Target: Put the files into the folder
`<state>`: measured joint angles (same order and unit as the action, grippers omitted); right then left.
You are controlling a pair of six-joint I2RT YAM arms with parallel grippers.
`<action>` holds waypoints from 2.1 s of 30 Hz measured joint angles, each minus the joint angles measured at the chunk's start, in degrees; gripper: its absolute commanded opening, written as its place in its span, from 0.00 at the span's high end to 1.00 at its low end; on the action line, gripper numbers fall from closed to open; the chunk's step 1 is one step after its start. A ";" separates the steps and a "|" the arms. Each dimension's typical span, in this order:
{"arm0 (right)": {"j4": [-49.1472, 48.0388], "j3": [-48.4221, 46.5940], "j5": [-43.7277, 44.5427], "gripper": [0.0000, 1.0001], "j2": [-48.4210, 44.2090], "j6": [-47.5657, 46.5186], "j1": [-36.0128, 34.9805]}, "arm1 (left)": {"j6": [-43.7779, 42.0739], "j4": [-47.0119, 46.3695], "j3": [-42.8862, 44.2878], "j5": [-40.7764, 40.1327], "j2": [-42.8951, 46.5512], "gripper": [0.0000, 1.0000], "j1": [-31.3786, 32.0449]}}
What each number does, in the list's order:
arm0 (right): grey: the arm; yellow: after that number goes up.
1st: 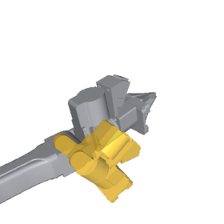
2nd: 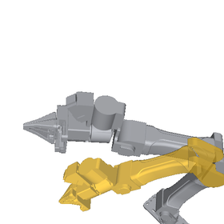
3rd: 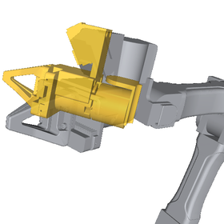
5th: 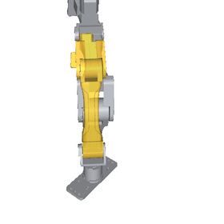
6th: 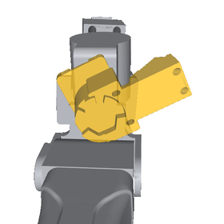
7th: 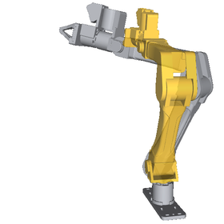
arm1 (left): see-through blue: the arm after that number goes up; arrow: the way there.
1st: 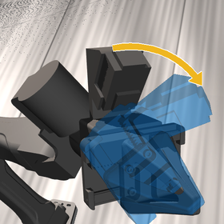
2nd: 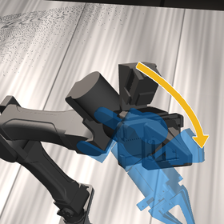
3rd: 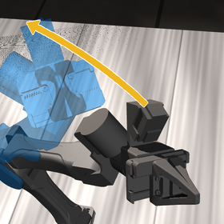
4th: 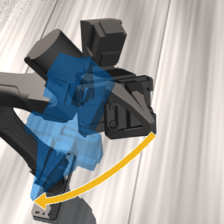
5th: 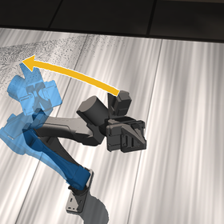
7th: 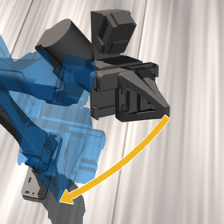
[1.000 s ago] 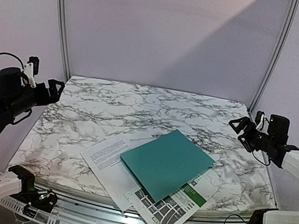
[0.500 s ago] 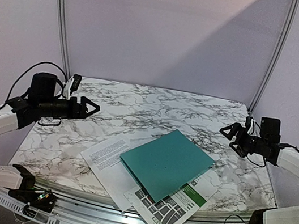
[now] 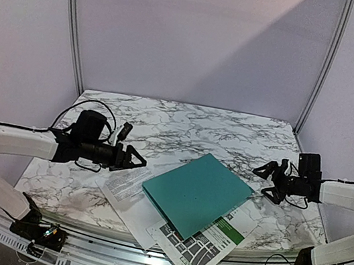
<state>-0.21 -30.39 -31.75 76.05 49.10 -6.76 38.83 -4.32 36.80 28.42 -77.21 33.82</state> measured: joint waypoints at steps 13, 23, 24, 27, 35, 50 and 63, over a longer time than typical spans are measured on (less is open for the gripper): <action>-5.53 1.62 -4.79 0.02 0.13 1.77 -0.04 | 2.91 -3.54 2.71 2.49 -12.41 0.29 4.31; -5.92 1.62 -5.64 0.02 0.17 1.86 -0.04 | 2.62 -0.79 5.14 0.42 -14.53 0.21 4.81; -5.95 1.62 -5.70 0.02 0.20 1.86 -0.04 | 2.36 -0.44 5.38 0.17 -14.53 0.21 4.81; -5.95 1.62 -5.97 0.02 0.20 1.86 -0.04 | 1.86 0.63 5.88 -0.57 -14.53 0.21 4.83; -6.34 1.62 -6.40 0.02 0.22 1.86 -0.04 | 1.57 1.66 6.60 -0.39 -15.21 0.24 5.20; -6.78 2.08 -6.56 0.02 0.33 1.88 -0.04 | 1.70 0.72 8.48 1.68 -18.40 0.36 7.28; -8.48 3.43 -6.58 0.02 0.96 2.14 -0.04 | 6.29 -6.86 9.46 5.03 -21.29 0.68 8.63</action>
<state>-8.69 -26.96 -38.33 77.01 51.24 -6.81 45.12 -11.18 46.26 33.45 -98.50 42.46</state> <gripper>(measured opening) 0.979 0.435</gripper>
